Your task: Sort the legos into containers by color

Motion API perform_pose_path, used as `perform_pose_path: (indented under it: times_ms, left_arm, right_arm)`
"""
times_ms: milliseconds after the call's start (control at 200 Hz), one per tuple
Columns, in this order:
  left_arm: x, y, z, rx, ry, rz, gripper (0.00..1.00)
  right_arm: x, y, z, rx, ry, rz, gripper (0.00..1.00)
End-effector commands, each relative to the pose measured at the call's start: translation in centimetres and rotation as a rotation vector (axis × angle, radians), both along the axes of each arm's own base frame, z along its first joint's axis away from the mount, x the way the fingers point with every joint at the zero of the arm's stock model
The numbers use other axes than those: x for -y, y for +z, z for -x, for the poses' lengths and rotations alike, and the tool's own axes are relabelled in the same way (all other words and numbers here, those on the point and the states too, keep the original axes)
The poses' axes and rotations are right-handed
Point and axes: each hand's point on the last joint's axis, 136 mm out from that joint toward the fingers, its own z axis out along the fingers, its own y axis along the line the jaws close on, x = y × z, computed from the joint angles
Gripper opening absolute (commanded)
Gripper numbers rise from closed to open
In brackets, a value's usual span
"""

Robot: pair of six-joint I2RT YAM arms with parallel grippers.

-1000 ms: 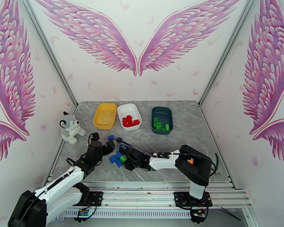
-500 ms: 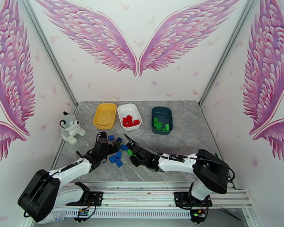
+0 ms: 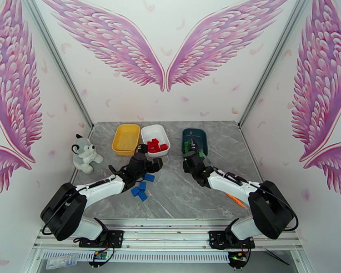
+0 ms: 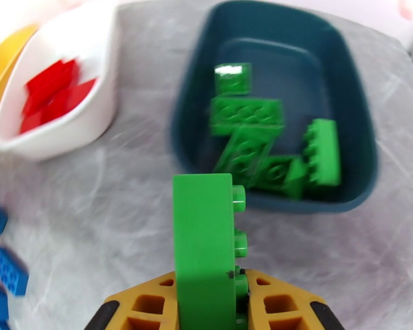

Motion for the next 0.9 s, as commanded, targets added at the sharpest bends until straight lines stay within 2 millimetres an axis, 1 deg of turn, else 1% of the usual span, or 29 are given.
perform_pose_path:
  times_ms: [0, 115, 200, 270, 390, 465, 575, 680, 780, 895]
  left_arm:
    - [-0.3, -0.2, -0.3, -0.001, 0.007, -0.068, 0.82]
    - [-1.8, -0.5, -0.1, 0.003, 0.048, -0.123, 0.82]
    - [-3.2, -0.7, 0.3, 0.005, 0.086, -0.170, 0.82]
    - [-4.5, -0.8, 0.6, 0.004, 0.121, -0.208, 0.82]
    - [-6.7, -1.6, 1.5, -0.011, 0.178, -0.275, 0.82]
    - [-7.8, -2.1, 2.1, -0.024, 0.205, -0.300, 0.82]
    - [-9.1, -3.0, 3.1, -0.047, 0.234, -0.326, 0.82]
    - [-10.2, -3.8, 4.1, -0.068, 0.254, -0.339, 0.81]
    - [-10.8, -4.5, 4.8, -0.080, 0.264, -0.340, 0.81]
    - [-10.7, -5.0, 5.1, -0.096, 0.255, -0.339, 0.80]
  right_arm:
    - [1.2, 2.7, -2.5, 0.052, -0.073, -0.042, 0.24]
    - [2.2, 2.9, -4.4, 0.053, -0.117, -0.027, 0.26]
    - [2.7, 2.8, -5.8, 0.041, -0.134, -0.022, 0.29]
    - [2.8, 2.7, -6.6, 0.032, -0.142, -0.016, 0.37]
    - [2.2, 2.5, -7.6, 0.021, -0.131, -0.014, 0.54]
    - [1.6, 2.7, -7.8, 0.021, -0.111, -0.034, 0.60]
    - [0.5, 2.9, -7.5, 0.021, -0.065, -0.075, 0.61]
    - [-0.9, 3.5, -6.6, 0.032, -0.003, -0.104, 0.63]
    - [-2.8, 4.0, -5.2, 0.037, 0.069, -0.125, 0.64]
    - [-4.8, 4.3, -3.2, 0.034, 0.144, -0.152, 0.66]
